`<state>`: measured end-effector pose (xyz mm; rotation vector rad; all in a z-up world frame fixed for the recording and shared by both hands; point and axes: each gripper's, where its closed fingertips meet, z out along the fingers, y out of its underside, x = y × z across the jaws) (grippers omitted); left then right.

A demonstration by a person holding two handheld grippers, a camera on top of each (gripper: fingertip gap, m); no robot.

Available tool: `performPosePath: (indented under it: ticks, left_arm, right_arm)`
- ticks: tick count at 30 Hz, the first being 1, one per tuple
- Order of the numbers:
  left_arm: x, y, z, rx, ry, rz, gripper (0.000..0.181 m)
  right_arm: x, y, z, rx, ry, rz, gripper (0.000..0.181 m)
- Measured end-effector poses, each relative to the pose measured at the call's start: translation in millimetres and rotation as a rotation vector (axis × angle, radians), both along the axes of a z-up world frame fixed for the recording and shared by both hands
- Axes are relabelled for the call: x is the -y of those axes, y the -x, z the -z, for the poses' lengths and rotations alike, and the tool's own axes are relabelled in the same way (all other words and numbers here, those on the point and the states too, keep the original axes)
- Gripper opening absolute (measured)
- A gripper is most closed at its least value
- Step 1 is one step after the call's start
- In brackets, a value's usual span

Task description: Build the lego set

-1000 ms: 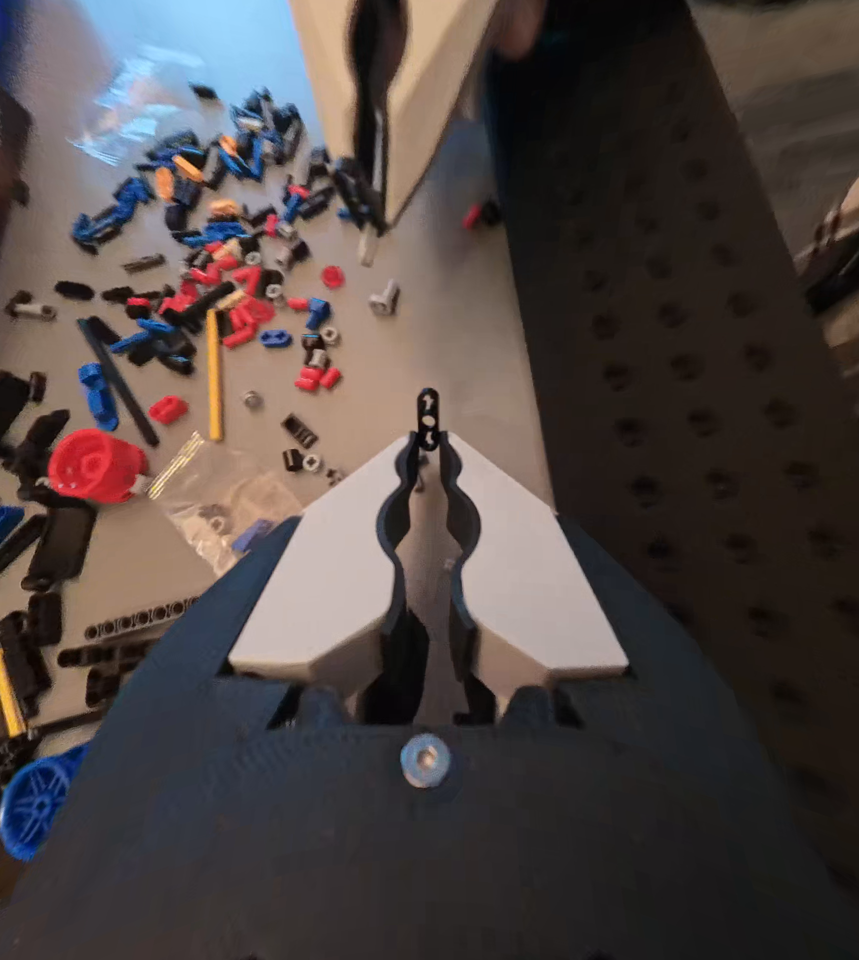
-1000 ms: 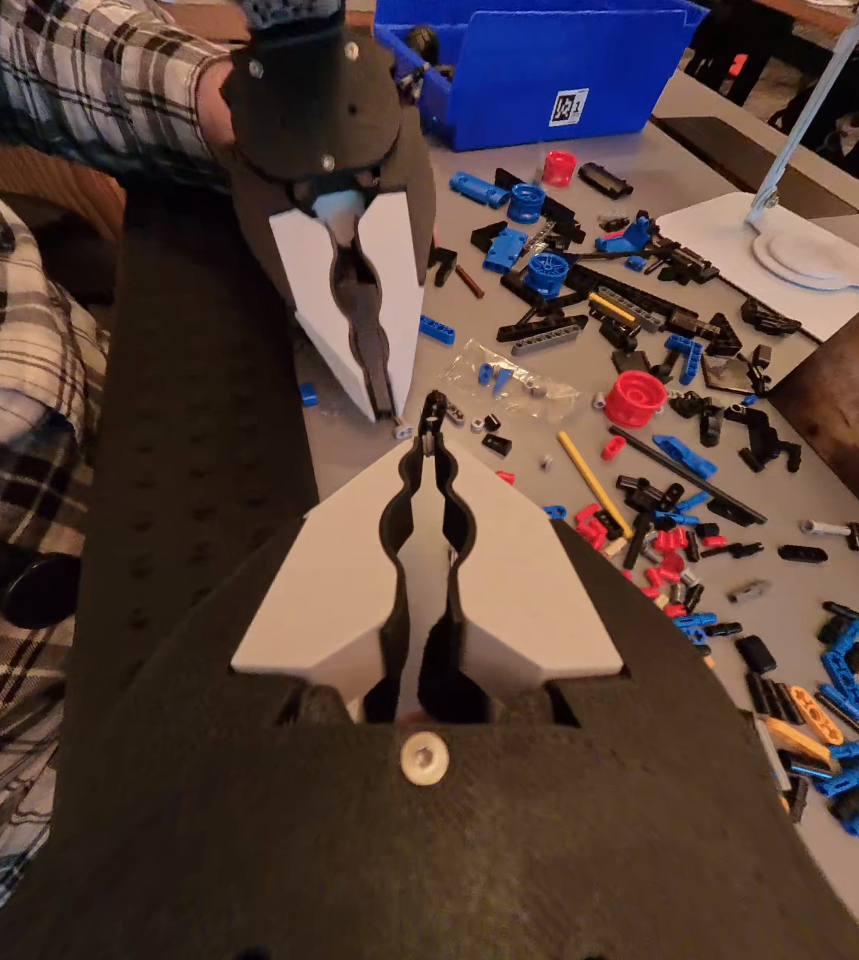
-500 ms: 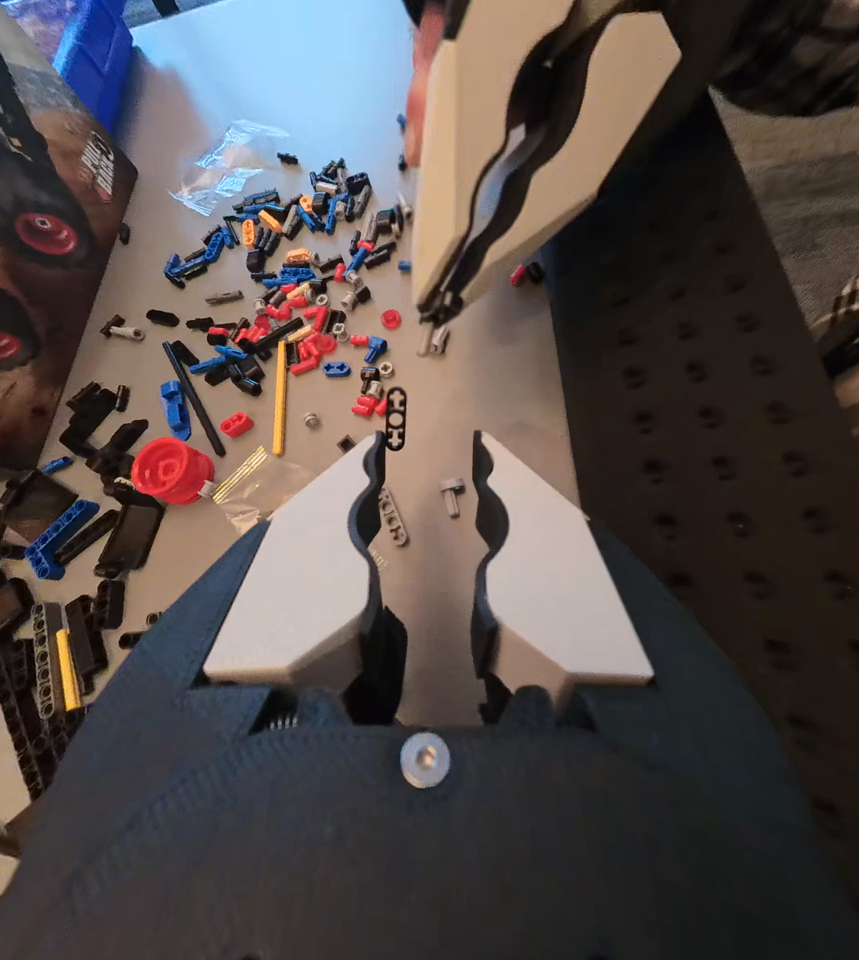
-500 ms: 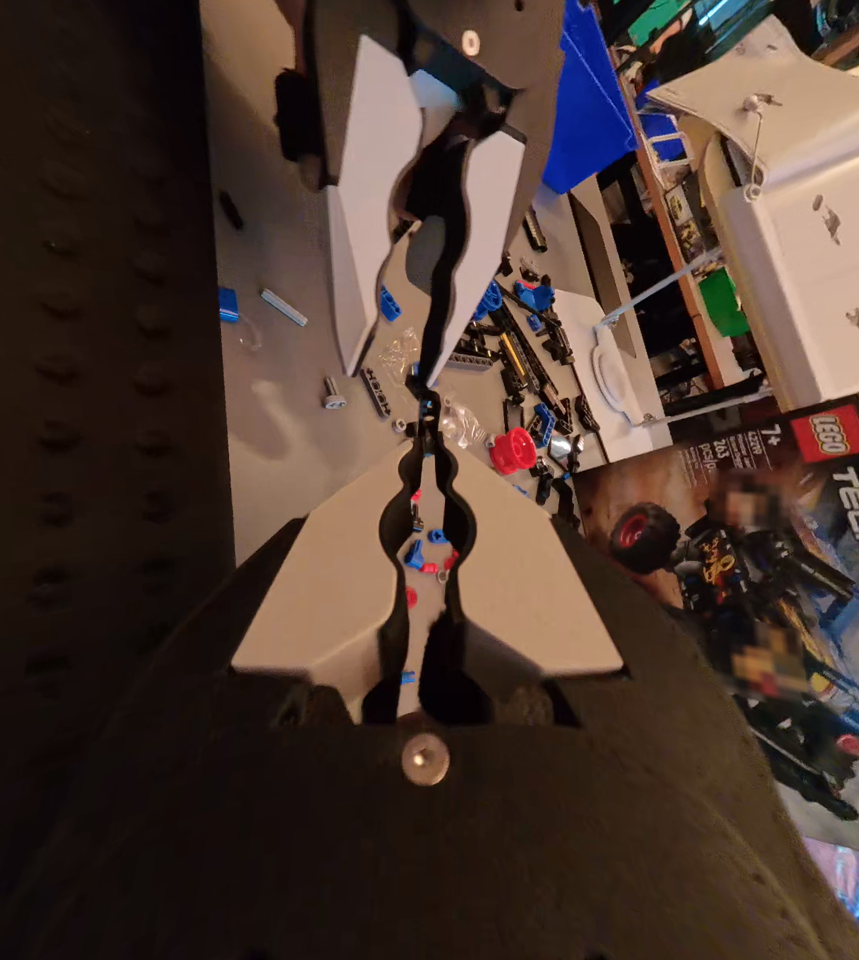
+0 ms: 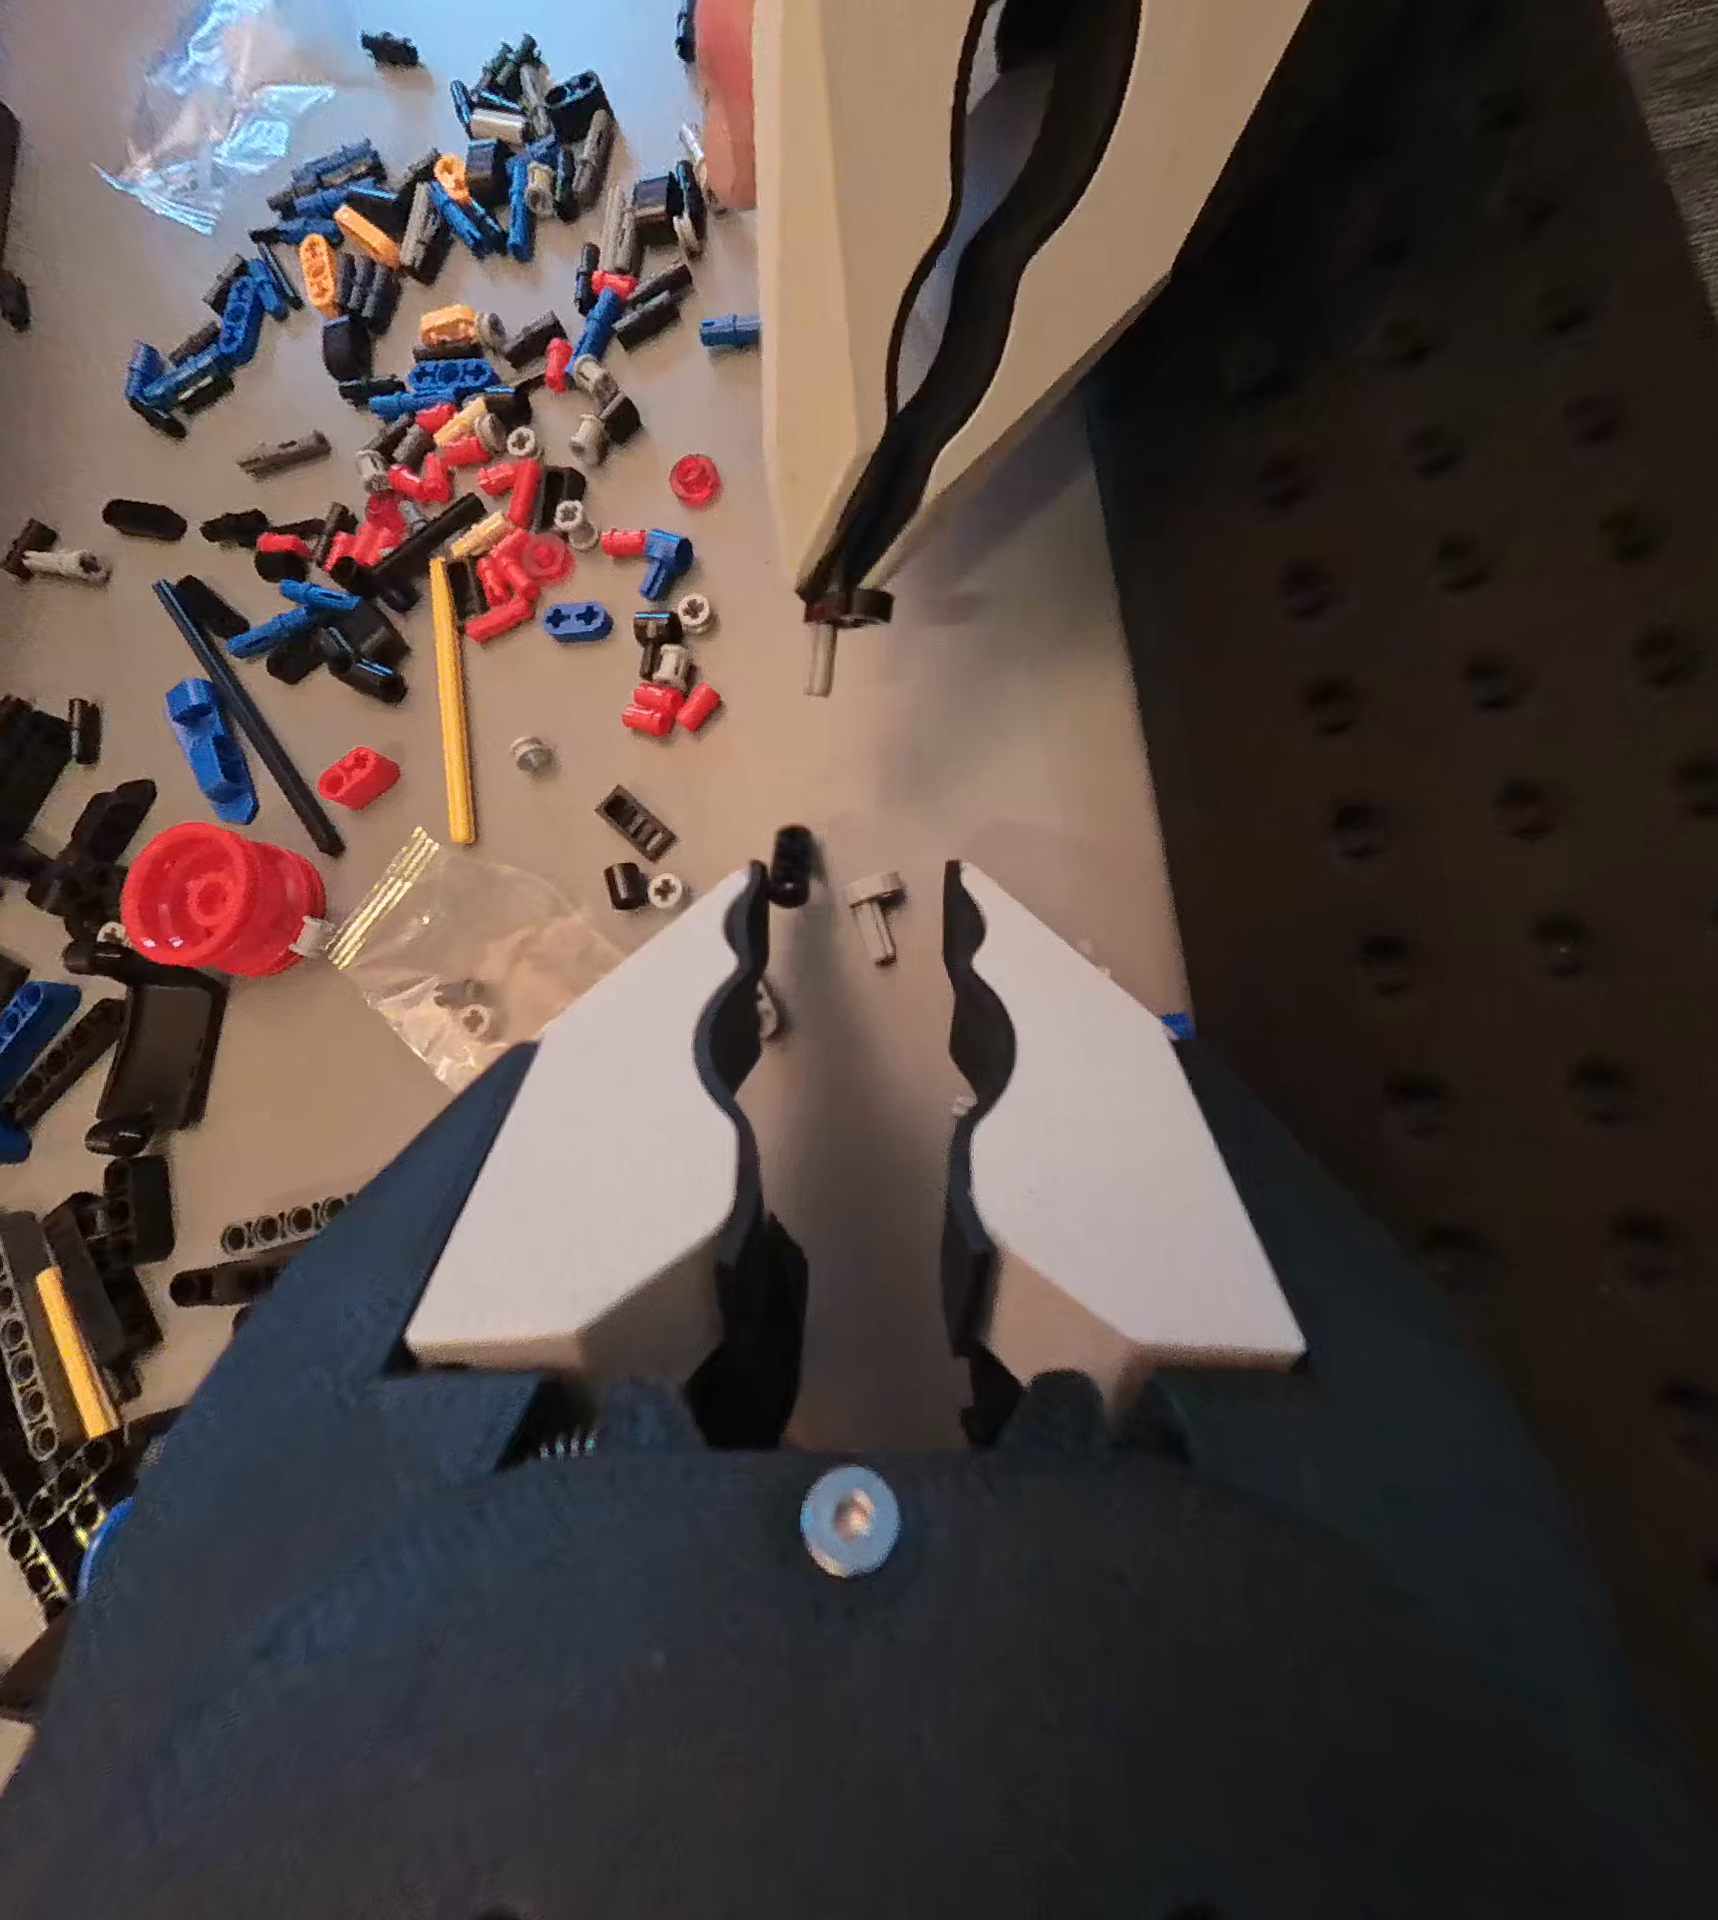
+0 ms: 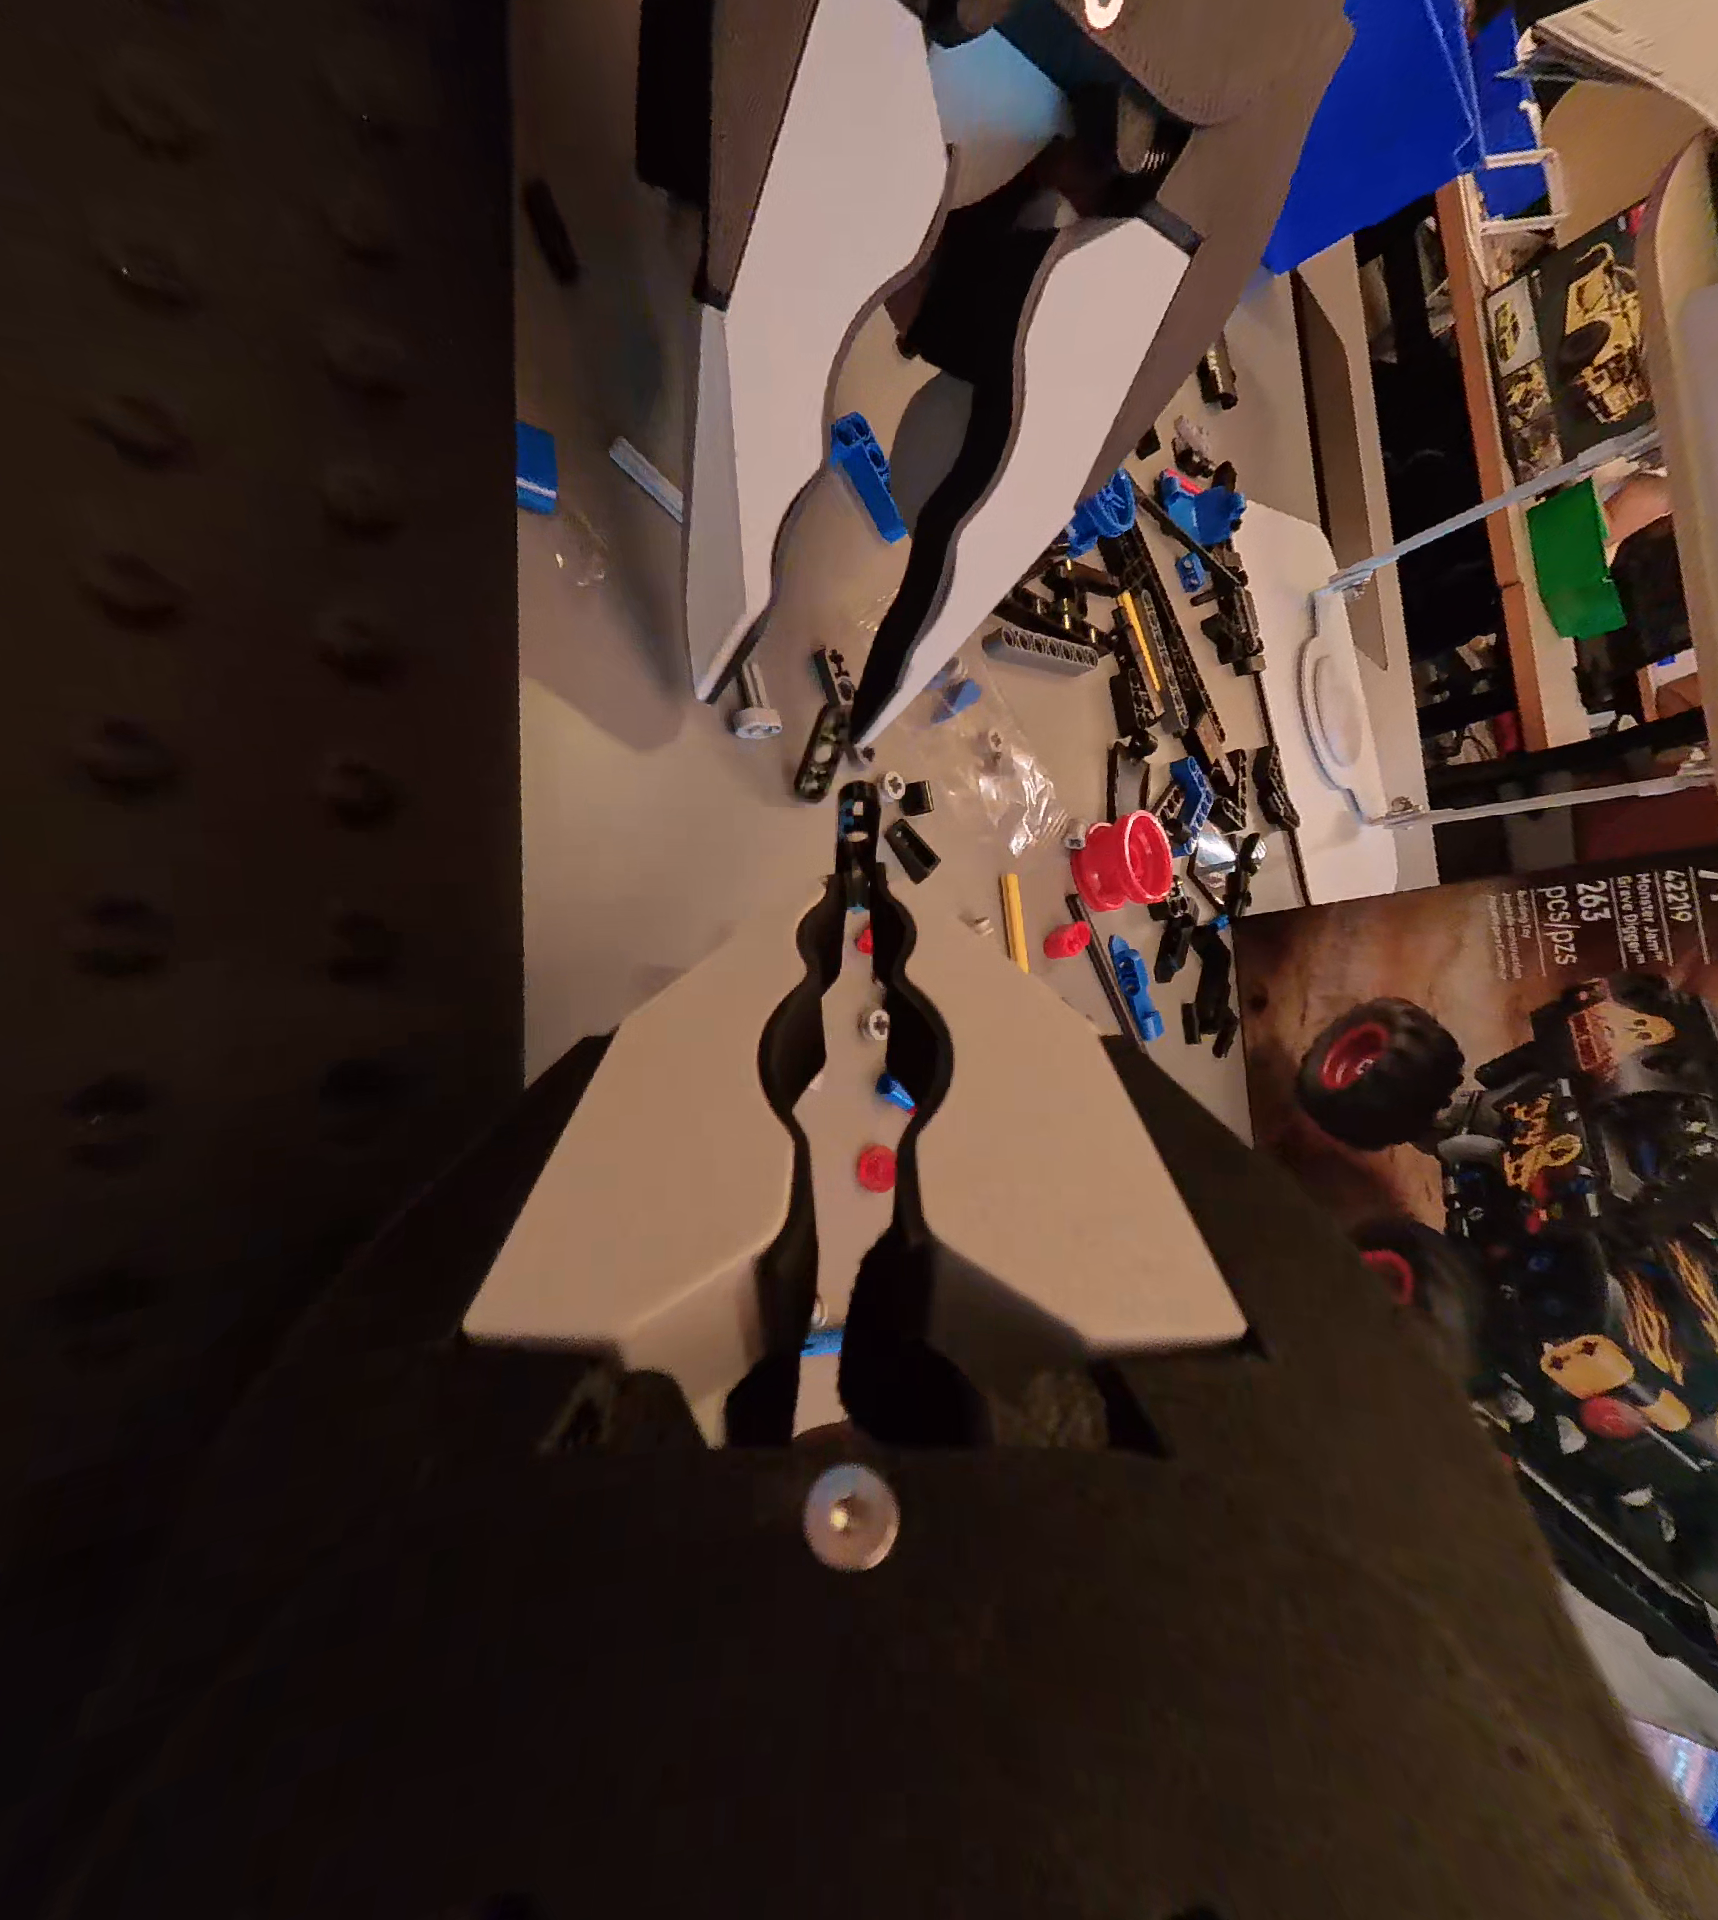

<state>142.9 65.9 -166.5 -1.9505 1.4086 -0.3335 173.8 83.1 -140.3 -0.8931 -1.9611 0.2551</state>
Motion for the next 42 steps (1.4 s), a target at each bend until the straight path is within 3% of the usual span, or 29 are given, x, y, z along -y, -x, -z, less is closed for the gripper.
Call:
performPosePath:
  ticks: [1,3,9,14,19,24,30,38,42]
  left_arm:
    - [-1.4,0.5,-1.0,0.002,-0.011,-0.002,0.030]
    - [0.1,2.1,0.9,-0.015,0.000,0.005,0.026]
    - [-1.7,0.5,-2.8,0.021,-0.011,0.003,0.039]
    - [2.4,-9.6,-29.6,0.190,0.010,0.013,0.041]
    - [-1.8,-6.6,-52.1,0.302,-0.043,-0.006,0.015]
    - [8.4,-7.7,-56.7,0.391,0.069,-0.003,0.027]
    - [13.1,-5.1,-74.4,0.528,0.125,0.014,0.019]
    - [11.5,2.0,-78.2,0.551,0.121,-0.034,0.018]
    - [13.7,11.1,-76.9,0.603,0.168,-0.092,0.006]
  right_arm:
    - [0.3,0.4,1.6,0.009,0.007,-0.001,0.003]
    - [0.7,1.0,8.6,0.048,0.029,0.001,0.004]
    - [1.0,16.2,15.3,0.068,0.039,0.013,0.004]
    - [2.2,24.8,-1.0,-0.011,-0.027,-0.019,0.004]
    - [3.4,27.1,-9.4,-0.019,-0.090,-0.039,0.004]
    - [15.9,34.9,-32.0,-0.118,-0.115,-0.099,0.004]
    - [22.4,40.0,-51.0,-0.171,-0.167,-0.137,0.004]
    - [21.4,44.4,-53.4,-0.184,-0.147,-0.124,0.004]
    - [22.3,43.3,-52.5,-0.191,-0.145,-0.129,0.000]
